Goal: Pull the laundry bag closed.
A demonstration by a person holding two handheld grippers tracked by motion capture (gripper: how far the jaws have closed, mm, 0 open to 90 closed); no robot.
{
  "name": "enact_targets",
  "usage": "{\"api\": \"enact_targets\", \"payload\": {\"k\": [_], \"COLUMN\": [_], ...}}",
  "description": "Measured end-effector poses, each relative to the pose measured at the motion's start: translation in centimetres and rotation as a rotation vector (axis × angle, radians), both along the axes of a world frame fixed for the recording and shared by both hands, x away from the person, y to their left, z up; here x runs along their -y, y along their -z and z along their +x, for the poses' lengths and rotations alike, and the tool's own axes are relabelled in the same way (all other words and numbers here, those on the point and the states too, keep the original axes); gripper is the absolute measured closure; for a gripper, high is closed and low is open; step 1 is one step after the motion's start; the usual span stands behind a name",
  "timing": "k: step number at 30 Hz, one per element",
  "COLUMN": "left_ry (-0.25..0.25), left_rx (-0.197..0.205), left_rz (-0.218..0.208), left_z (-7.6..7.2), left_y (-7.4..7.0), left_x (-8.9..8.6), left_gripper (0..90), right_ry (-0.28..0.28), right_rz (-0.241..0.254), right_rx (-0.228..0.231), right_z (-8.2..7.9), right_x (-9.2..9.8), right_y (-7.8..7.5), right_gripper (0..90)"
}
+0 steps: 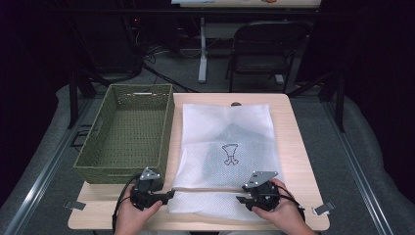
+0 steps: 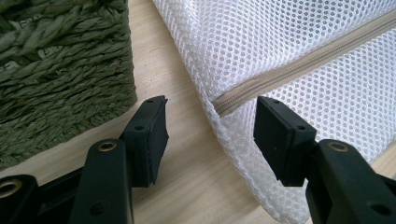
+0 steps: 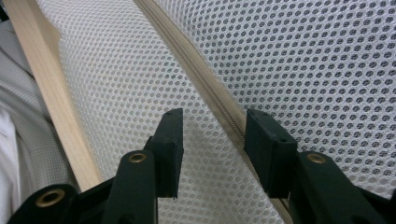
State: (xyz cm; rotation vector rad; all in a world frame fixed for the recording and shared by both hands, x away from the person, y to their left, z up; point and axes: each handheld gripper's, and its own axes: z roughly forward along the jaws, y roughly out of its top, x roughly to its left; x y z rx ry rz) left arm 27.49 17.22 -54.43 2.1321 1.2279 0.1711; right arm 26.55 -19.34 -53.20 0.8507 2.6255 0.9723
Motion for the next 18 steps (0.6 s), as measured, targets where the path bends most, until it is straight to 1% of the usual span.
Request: {"api": "enact_targets", "payload": {"k": [1,9,11,12,14,18], "left_ry": [0.0,0.006,0.007,-0.001,0.001,0.002], "left_rx": [-0.001,-0.006,-0.005,0.001,-0.01,-0.008], "left_rz": [0.0,0.003,0.004,0.007,0.005,0.001], "left_z": [-0.01,0.03,0.03,0.05,0.09,0.11], "left_y": [0.01,0.04,0.07,0.16,0.17,0.15], "left_x": [0.01,-0.03,-0.03,0.01,-0.04,-0.11], "left_gripper": [44.5,44.5,44.5,44.5,44.5,44.5], "right_ry": [-0.003,0.005,0.005,0.008,0.011,0.017], "right_rz": [0.001,0.002,0.003,0.004,0.006,0.011], "right_rx": [0.005,-0.001,0.0,-0.001,-0.005,-0.009], "right_z": [0.04,0.21,0.21,0.22,0.31,0.41], "right_x": [0.05,0.18,0.24,0.28,0.37,0.47], "right_y": [0.06,0.26,0.28,0.31,0.39,0.46], "right_gripper": [57.0,56.7,56.6,56.6,56.5,56.4]}}
